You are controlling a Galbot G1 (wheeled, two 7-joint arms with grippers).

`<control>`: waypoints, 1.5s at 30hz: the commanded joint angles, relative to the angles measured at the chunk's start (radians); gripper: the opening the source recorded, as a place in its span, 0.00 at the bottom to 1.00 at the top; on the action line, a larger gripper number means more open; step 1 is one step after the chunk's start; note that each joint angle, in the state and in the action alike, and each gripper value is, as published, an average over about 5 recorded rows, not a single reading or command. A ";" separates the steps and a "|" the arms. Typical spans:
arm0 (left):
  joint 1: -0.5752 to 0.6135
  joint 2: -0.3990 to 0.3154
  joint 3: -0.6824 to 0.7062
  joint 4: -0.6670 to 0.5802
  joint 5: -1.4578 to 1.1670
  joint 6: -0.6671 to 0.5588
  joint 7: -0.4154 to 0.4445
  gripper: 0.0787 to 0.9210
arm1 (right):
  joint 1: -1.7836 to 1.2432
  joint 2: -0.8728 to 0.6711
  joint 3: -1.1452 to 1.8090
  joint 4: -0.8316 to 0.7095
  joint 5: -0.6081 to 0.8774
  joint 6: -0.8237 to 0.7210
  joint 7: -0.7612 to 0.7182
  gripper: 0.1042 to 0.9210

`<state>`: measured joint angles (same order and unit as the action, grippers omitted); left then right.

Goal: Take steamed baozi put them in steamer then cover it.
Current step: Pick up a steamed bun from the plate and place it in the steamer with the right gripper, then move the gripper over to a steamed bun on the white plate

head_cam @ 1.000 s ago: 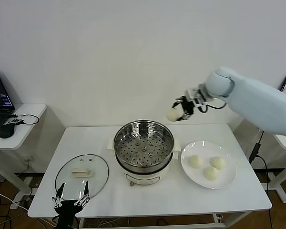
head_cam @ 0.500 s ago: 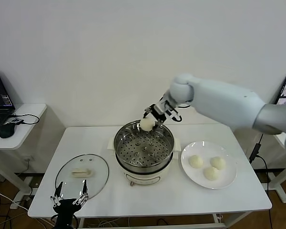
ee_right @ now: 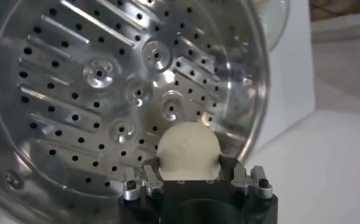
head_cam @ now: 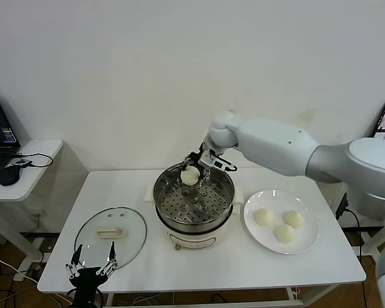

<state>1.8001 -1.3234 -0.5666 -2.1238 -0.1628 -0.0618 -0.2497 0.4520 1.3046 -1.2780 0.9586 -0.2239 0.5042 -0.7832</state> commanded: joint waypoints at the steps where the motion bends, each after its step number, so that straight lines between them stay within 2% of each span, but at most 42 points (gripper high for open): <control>1: 0.002 -0.001 -0.001 -0.006 0.002 0.001 -0.001 0.88 | -0.047 0.029 0.003 -0.063 -0.110 0.075 0.032 0.64; 5: 0.006 -0.003 -0.001 -0.017 0.002 0.002 -0.001 0.88 | -0.048 0.028 0.013 -0.080 -0.128 0.089 0.055 0.70; 7: 0.006 -0.004 0.000 -0.020 0.003 0.002 -0.001 0.88 | -0.040 0.024 0.016 -0.075 -0.108 0.086 0.058 0.77; 11: 0.005 -0.004 0.000 -0.021 0.005 0.004 -0.001 0.88 | 0.028 -0.010 -0.003 0.000 0.046 0.002 0.017 0.86; 16: 0.006 0.000 -0.001 -0.028 0.004 0.013 -0.003 0.88 | 0.181 -0.156 -0.055 0.260 0.380 -0.373 -0.113 0.88; 21: 0.000 0.012 -0.005 -0.031 -0.001 0.029 -0.005 0.88 | 0.277 -0.350 -0.065 0.468 0.499 -0.698 -0.166 0.88; 26: -0.009 0.028 -0.004 -0.032 -0.003 0.038 -0.005 0.88 | 0.322 -0.553 -0.067 0.638 0.588 -0.852 -0.174 0.88; 31: -0.017 0.039 0.001 -0.033 -0.003 0.045 -0.003 0.88 | 0.285 -0.780 -0.081 0.747 0.551 -0.893 -0.169 0.88; 35: -0.020 0.040 0.008 -0.036 0.004 0.049 -0.001 0.88 | 0.205 -0.887 -0.080 0.778 0.472 -0.880 -0.157 0.88; 40: -0.022 0.038 0.009 -0.040 0.010 0.055 0.003 0.88 | 0.102 -0.926 -0.045 0.757 0.397 -0.843 -0.153 0.88; 45: -0.021 0.039 0.007 -0.035 0.013 0.056 0.004 0.88 | -0.078 -0.896 0.068 0.680 0.327 -0.801 -0.160 0.88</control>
<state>1.7777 -1.2854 -0.5573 -2.1614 -0.1523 -0.0074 -0.2465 0.5524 0.5286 -1.2961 1.6159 0.1674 -0.2650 -0.9340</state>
